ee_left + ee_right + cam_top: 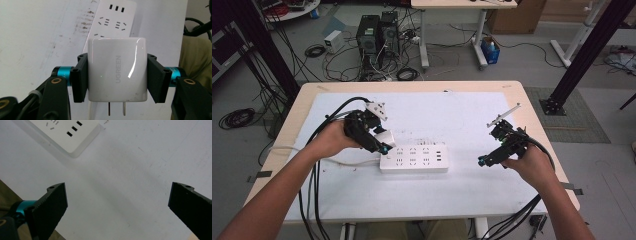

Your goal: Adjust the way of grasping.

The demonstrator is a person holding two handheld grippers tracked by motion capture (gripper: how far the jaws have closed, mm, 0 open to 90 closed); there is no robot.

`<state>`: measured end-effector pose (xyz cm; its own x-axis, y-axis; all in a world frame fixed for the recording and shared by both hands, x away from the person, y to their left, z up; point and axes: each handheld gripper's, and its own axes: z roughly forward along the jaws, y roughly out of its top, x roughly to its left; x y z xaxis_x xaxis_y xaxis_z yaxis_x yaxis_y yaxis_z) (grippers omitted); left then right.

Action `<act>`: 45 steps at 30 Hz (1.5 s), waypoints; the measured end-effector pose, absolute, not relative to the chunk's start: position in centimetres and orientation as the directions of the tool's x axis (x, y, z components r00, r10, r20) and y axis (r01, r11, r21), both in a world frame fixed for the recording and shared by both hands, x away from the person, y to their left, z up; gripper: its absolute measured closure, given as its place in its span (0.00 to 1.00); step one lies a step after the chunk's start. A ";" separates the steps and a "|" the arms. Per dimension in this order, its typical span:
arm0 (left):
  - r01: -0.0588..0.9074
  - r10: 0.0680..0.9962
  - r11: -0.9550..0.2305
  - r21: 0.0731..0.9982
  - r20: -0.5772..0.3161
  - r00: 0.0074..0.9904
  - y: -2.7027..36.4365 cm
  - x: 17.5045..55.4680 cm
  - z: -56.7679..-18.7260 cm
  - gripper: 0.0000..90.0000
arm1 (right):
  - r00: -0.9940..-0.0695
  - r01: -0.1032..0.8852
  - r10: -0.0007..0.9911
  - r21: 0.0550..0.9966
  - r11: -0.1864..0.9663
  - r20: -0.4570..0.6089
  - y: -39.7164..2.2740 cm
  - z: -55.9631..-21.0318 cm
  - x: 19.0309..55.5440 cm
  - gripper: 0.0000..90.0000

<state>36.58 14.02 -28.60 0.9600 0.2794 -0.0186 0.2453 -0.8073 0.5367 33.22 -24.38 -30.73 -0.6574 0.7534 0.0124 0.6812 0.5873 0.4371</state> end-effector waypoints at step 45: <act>0.055 0.082 -0.730 0.681 0.008 0.997 4.6 36.0 -31.3 0.47 | -0.399 0.893 0.642 0.437 0.110 0.654 -22.4 -32.0 33.8 0.02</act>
<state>35.99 4.62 -31.35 0.9966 0.0822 0.0076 0.0550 -0.7300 0.6813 33.81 -22.39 -31.99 -0.3991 0.6425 0.6542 0.8928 0.1096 0.4370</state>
